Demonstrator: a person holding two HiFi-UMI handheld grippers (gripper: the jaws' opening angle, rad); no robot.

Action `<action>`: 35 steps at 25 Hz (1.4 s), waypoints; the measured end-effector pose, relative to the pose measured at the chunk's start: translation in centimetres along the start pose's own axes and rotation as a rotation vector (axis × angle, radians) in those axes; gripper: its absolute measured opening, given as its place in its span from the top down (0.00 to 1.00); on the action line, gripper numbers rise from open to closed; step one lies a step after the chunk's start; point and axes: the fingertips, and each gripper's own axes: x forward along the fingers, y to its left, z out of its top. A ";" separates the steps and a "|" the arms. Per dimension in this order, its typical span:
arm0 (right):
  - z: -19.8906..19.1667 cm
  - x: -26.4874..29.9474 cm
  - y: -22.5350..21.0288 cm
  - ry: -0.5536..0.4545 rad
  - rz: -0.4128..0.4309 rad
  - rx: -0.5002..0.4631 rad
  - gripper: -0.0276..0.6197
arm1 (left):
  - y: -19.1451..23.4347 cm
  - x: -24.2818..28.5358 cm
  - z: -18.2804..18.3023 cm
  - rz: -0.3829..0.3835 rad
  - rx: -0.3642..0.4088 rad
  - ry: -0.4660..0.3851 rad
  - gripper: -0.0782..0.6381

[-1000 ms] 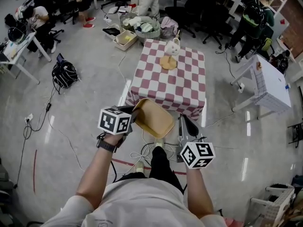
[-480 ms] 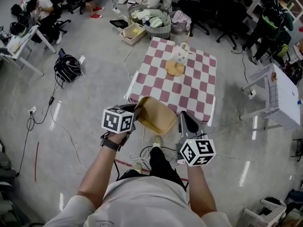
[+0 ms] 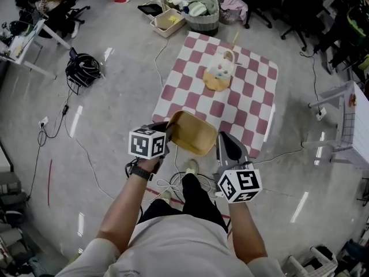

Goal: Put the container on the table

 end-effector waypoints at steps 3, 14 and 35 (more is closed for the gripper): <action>-0.7 1.7 -1.8 0.016 0.011 0.022 0.94 | 0.9 2.4 -0.1 0.026 -0.033 0.016 0.82; -5.5 6.9 -6.0 0.074 0.017 0.107 0.94 | 5.5 10.3 -1.9 0.090 -0.143 0.064 0.82; -10.5 10.0 -8.6 0.141 -0.023 0.166 0.94 | 9.7 18.5 -5.3 0.123 -0.234 0.124 0.82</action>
